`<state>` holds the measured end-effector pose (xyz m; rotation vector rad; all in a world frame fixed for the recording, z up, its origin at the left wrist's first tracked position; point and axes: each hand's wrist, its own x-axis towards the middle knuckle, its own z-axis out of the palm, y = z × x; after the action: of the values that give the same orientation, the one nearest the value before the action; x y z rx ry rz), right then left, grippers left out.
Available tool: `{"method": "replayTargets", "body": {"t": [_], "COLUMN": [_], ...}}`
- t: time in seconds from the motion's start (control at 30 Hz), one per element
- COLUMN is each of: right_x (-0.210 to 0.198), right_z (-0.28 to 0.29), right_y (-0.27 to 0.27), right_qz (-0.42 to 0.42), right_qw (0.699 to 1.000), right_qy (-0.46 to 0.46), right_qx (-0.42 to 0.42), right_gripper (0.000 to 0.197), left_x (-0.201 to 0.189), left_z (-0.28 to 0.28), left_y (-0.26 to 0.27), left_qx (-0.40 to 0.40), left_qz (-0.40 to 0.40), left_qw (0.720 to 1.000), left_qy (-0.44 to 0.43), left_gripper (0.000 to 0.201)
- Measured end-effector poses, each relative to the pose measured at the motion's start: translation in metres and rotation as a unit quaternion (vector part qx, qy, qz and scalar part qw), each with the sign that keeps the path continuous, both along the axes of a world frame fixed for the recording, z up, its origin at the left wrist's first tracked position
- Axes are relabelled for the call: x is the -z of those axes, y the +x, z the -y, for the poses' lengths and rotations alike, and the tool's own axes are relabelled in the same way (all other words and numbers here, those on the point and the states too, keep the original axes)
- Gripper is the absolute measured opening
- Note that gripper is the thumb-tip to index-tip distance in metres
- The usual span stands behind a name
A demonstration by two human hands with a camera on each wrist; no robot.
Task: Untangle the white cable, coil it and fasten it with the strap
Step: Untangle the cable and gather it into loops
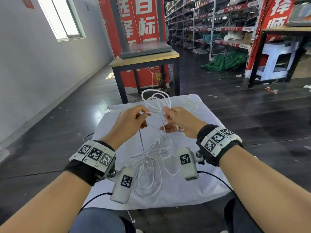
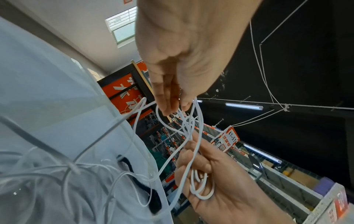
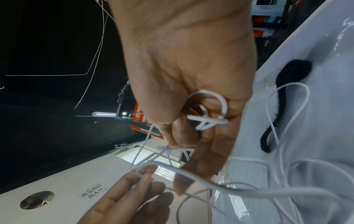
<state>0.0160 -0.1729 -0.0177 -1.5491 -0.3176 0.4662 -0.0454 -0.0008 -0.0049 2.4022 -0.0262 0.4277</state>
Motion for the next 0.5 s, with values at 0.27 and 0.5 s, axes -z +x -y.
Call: {"method": "replayTargets", "body": {"t": [0.27,0.5], "right_x": [0.005,0.01], "right_z": [0.007,0.01], "right_y": [-0.002,-0.004], "right_qz": [-0.085,-0.041], "right_qw": [0.985,0.955], "right_qy": [-0.105,-0.26], "right_qx": [-0.106,-0.134], "right_gripper": [0.035,0.031], "left_x": [0.001,-0.003], "left_z": [0.0,-0.008], "left_y": [0.01,0.019], "left_qx": [-0.093,-0.097], "left_qz": [0.073,0.02], "left_qw": [0.967,0.97], "left_qy": [-0.226,-0.224], "left_gripper": [0.006,0.019]}}
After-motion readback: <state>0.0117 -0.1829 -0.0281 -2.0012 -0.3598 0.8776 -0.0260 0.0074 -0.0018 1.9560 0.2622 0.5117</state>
